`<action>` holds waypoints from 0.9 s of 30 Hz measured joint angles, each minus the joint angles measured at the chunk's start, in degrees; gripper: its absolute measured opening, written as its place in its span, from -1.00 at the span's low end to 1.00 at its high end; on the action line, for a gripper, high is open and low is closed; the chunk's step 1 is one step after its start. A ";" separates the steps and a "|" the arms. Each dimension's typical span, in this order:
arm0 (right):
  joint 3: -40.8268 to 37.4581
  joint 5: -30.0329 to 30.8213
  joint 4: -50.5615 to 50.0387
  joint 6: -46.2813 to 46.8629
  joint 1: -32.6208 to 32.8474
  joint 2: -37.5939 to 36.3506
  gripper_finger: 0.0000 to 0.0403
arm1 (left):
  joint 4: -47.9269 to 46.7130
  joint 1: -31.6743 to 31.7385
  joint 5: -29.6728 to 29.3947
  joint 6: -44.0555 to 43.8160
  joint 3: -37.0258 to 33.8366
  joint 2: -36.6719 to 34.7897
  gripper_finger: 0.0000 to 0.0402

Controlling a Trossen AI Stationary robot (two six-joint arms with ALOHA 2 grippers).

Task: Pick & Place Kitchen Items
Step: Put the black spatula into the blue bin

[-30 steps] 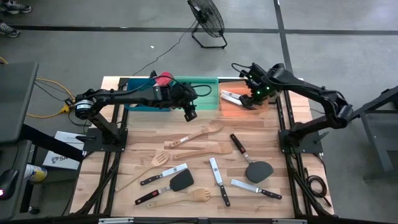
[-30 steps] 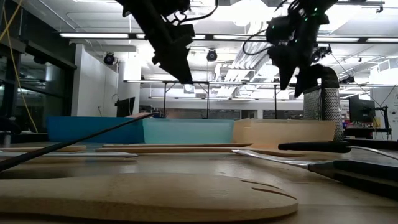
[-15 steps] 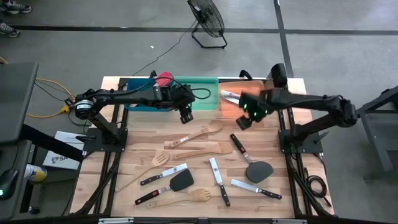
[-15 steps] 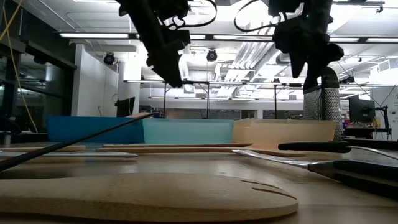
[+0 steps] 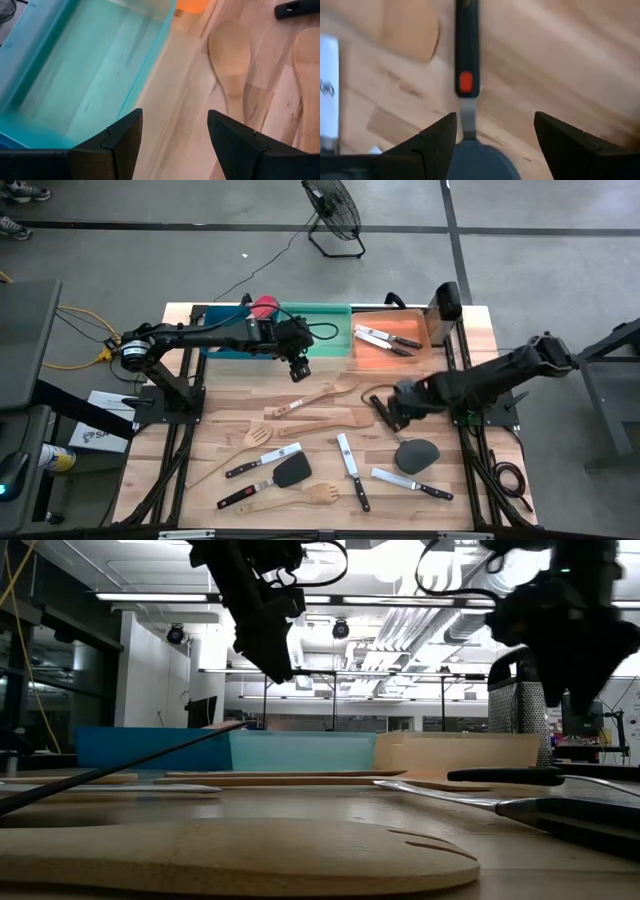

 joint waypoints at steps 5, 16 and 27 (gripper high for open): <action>-4.02 2.91 6.41 0.45 4.79 0.00 0.28 | -0.02 0.00 0.68 -1.03 0.00 0.00 0.09; -9.29 5.82 18.38 1.19 8.18 0.02 0.28 | -0.04 0.00 1.00 -2.96 0.00 0.00 0.09; -10.16 8.77 19.37 -0.54 9.64 0.81 0.28 | -0.02 0.00 1.02 -2.99 0.00 0.00 0.09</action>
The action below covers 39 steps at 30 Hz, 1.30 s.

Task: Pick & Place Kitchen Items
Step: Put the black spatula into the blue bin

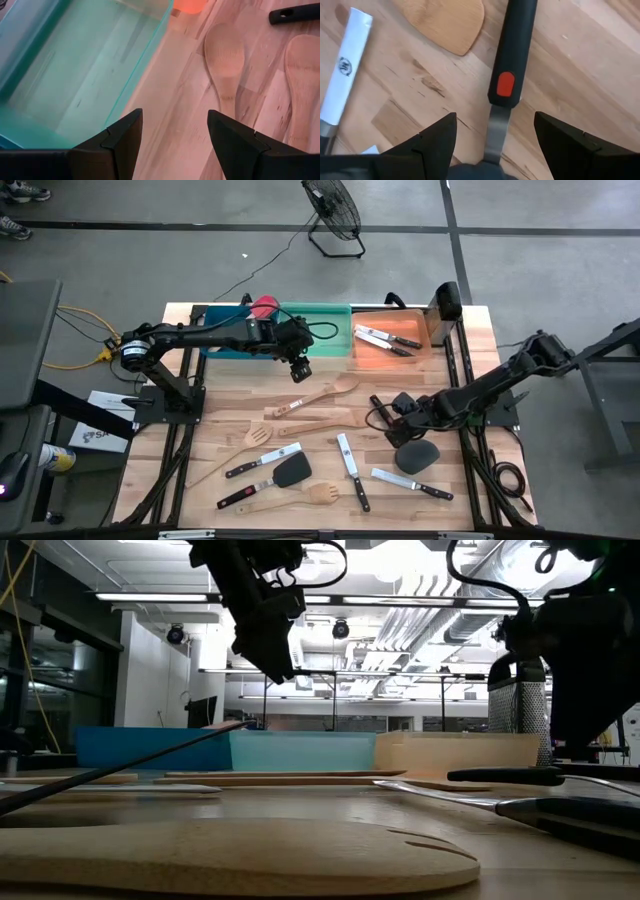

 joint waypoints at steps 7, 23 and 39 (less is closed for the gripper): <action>0.02 -0.15 2.99 0.07 1.08 7.23 0.28 | 0.02 0.00 0.00 -0.07 0.00 0.00 0.09; 0.59 1.32 2.31 3.62 1.22 15.26 -0.05 | 0.12 0.00 0.02 -0.07 0.00 0.02 0.09; 3.10 -0.83 -4.19 -3.38 -0.08 11.26 -0.69 | 0.41 0.00 0.07 1.92 0.00 0.02 0.09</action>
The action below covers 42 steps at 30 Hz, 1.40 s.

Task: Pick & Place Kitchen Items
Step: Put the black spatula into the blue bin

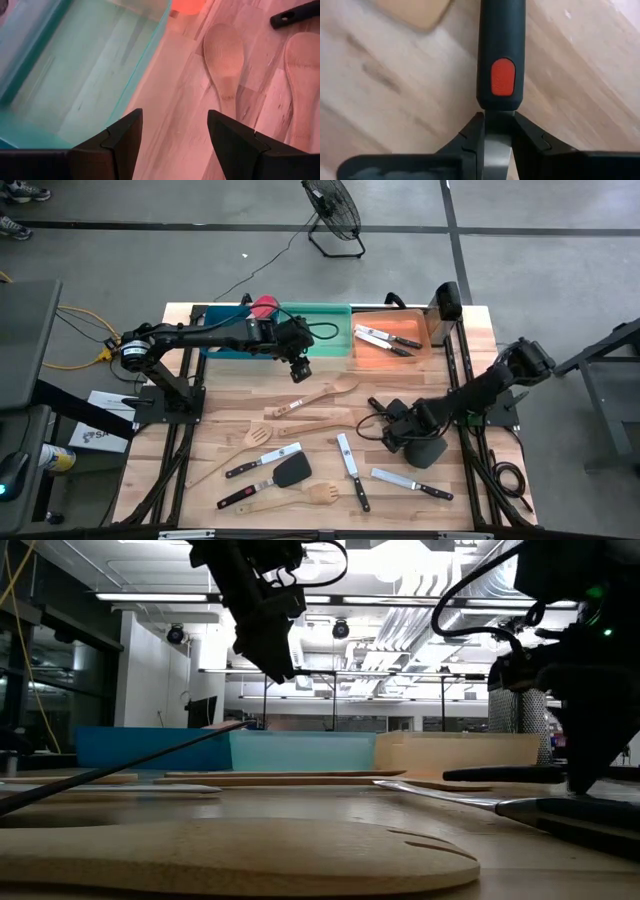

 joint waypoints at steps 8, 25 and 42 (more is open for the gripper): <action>5.67 1.04 -10.15 -16.77 -6.22 -7.43 -0.69 | 1.94 -0.03 5.66 8.76 3.31 -0.37 0.09; 16.30 6.15 -10.64 -54.64 -29.57 -10.63 -0.69 | 3.65 0.02 6.88 29.44 13.33 -0.45 0.09; 25.73 0.68 -3.22 -88.51 -41.06 -10.53 -0.69 | 9.81 -0.02 0.76 31.16 13.31 1.14 0.09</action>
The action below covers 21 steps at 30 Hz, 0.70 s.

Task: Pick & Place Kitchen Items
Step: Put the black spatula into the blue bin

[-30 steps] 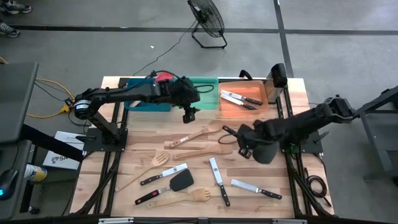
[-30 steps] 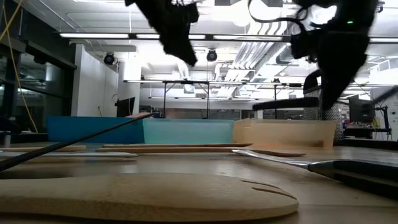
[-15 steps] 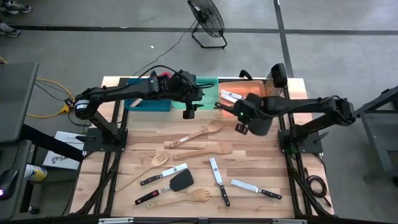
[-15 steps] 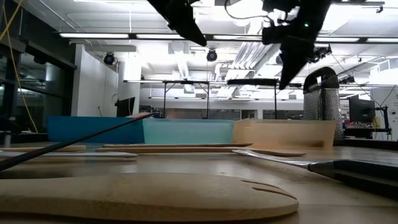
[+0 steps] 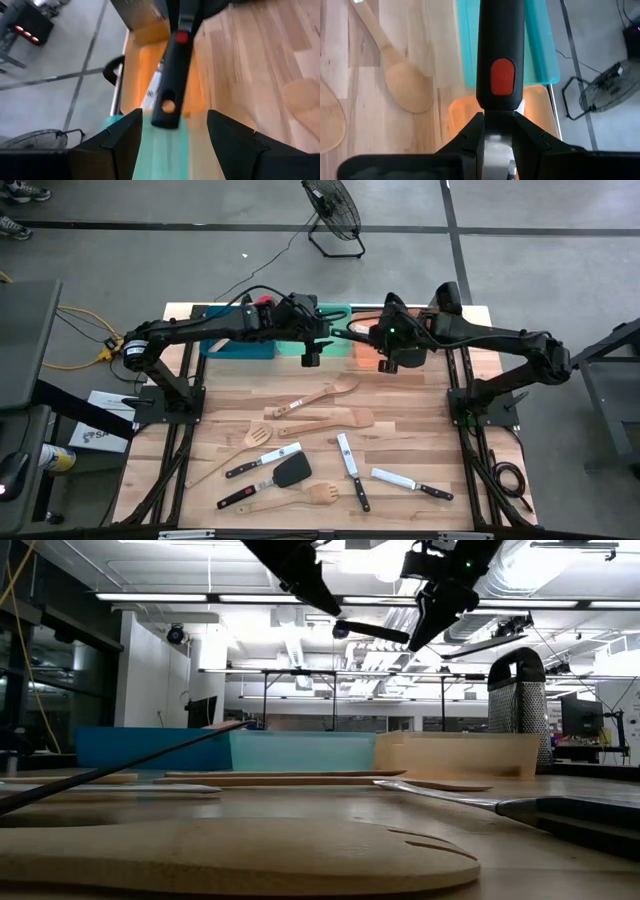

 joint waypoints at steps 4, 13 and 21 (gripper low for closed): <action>0.00 -1.84 2.41 -2.67 -0.88 0.36 -0.69 | 1.81 0.02 -0.50 0.03 0.00 0.44 0.09; 0.02 -5.14 7.20 -5.60 -0.80 0.36 -0.69 | 2.32 -0.09 -1.11 0.49 -0.06 1.79 0.09; 0.02 -6.30 9.65 -5.60 -0.76 0.36 -0.69 | 3.86 -0.13 -0.18 1.13 -0.05 2.58 0.09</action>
